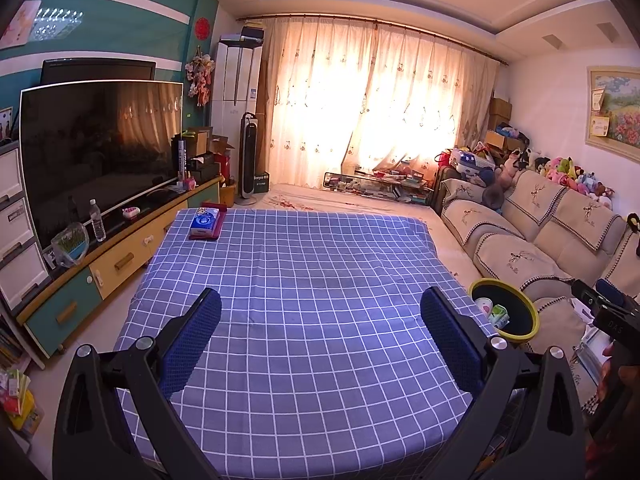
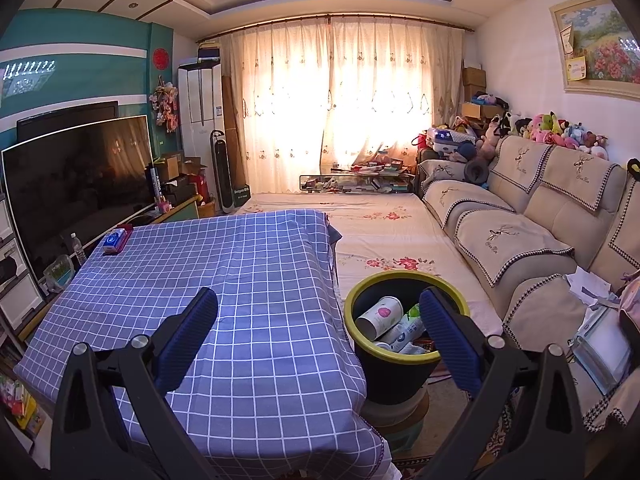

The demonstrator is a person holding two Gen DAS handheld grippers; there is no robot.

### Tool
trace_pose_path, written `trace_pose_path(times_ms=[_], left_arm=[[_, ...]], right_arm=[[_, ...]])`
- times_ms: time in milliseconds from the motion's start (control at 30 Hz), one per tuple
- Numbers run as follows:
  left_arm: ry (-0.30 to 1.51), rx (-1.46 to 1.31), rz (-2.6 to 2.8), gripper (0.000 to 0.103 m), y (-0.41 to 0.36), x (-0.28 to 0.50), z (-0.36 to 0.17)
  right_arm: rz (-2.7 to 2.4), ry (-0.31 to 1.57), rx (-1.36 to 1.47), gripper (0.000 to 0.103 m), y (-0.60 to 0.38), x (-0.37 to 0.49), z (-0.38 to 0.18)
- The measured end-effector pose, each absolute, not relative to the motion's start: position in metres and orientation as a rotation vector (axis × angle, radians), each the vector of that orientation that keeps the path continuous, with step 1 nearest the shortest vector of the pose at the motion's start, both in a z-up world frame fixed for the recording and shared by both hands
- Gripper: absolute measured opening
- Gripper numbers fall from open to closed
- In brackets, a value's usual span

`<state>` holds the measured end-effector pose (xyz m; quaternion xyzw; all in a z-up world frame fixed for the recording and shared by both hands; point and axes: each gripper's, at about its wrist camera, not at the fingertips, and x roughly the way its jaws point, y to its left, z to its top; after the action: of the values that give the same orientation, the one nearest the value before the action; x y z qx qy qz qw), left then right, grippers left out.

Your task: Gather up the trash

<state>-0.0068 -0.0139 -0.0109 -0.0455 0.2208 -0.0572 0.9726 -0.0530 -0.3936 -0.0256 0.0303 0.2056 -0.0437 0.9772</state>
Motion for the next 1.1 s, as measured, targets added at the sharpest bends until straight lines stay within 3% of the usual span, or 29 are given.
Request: trace_pose_path(times_ms=[1100], left_arm=[[0.460, -0.089, -0.119, 0.098, -0.0138, -0.0022, -0.0178]], right_arm=[[-0.083, 0.417, 0.070, 0.096, -0.3936, -0.0519, -0.0271]])
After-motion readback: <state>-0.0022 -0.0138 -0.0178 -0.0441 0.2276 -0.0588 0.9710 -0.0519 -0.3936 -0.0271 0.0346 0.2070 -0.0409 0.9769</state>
